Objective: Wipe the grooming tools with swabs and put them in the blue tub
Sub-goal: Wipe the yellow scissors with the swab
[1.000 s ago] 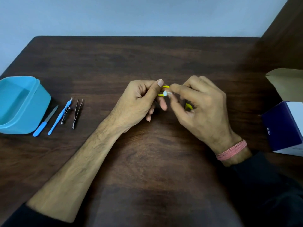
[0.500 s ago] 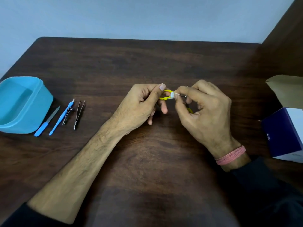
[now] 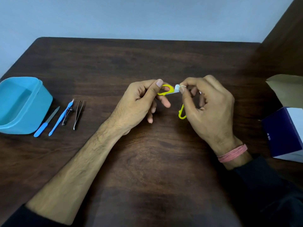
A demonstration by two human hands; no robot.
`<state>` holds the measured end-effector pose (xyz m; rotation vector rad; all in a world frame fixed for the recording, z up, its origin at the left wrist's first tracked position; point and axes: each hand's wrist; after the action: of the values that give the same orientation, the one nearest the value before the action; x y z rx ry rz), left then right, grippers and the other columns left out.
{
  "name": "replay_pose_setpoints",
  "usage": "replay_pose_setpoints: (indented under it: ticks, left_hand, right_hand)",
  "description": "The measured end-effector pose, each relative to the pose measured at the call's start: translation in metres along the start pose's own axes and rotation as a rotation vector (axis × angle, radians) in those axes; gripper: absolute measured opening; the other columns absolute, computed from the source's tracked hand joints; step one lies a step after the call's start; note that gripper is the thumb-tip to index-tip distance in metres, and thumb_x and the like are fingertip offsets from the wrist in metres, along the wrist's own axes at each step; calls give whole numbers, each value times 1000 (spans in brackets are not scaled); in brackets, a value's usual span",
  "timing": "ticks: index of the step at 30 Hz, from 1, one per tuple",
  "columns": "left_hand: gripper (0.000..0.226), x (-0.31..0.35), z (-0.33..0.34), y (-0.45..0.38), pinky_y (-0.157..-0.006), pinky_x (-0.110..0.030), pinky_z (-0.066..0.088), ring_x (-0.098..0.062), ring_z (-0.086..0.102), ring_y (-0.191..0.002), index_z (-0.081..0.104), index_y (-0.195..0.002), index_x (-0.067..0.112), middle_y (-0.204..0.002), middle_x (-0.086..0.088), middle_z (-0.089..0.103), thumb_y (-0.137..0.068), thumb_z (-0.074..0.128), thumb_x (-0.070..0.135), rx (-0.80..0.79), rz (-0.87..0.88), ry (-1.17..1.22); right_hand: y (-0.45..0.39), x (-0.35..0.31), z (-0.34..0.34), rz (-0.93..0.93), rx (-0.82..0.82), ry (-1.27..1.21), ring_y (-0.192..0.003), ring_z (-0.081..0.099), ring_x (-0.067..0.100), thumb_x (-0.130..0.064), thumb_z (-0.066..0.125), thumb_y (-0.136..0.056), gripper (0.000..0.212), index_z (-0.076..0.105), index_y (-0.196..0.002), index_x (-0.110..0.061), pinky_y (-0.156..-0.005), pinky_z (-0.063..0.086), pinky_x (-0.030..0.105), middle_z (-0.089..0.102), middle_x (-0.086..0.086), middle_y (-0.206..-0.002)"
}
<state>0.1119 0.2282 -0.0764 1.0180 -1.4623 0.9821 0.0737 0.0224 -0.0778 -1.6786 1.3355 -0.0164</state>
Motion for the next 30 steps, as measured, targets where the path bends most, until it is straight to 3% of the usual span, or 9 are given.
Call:
replay_pose_setpoints:
  ticks: [5,8,16,21,27,30]
  left_hand:
    - [31,3,-6,2,-42,-25,52,-11,54,-61,76,-132,14,-103,-7,83,-118,52,28,-47,21,36]
    - [29,3,-9,2,-45,-25,57,-11,57,-65,72,-141,18,-114,-4,83,-114,62,20,-91,30,37]
    - [30,-2,-8,0,-53,-25,60,-7,62,-76,74,-139,17,-108,2,78,-111,67,11,-130,28,-37]
    - [44,0,-9,1,-60,-26,62,-9,69,-87,62,-152,16,-102,-2,65,-110,67,6,-225,47,-55]
    - [50,4,-9,2,-55,-27,61,-11,72,-83,60,-151,27,-101,-6,67,-108,69,5,-233,15,-9]
    - [52,4,-9,2,-53,-27,60,-11,71,-82,59,-153,27,-100,-7,67,-107,70,6,-242,16,-22]
  right_hand:
    - [-1,-1,-1,42,32,-62,-65,56,14,-18,74,-107,6,79,-110,-17,-64,40,16,71,-9,-100]
    - [-1,-1,0,82,44,-92,-66,58,15,-17,74,-107,6,78,-110,-15,-61,41,16,74,-8,-104]
    - [-1,1,3,163,17,-184,-64,60,17,-17,75,-105,3,77,-107,-18,-55,44,22,73,-9,-101]
    - [-1,1,4,125,-37,-200,-66,61,19,-15,75,-105,3,77,-108,-16,-53,48,28,74,-6,-107]
    - [-1,1,5,115,-21,-192,-67,60,20,-13,75,-104,3,77,-107,-15,-57,47,25,71,-3,-113]
    - [-2,6,4,134,48,-157,-61,54,21,-17,76,-104,3,79,-106,-16,-59,44,29,66,1,-108]
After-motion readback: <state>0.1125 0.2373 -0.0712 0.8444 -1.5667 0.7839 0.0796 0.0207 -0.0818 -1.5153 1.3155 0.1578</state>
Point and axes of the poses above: each hand's wrist, its own y-axis away from the middle knuckle, its own z-axis out of the palm, x = y × z
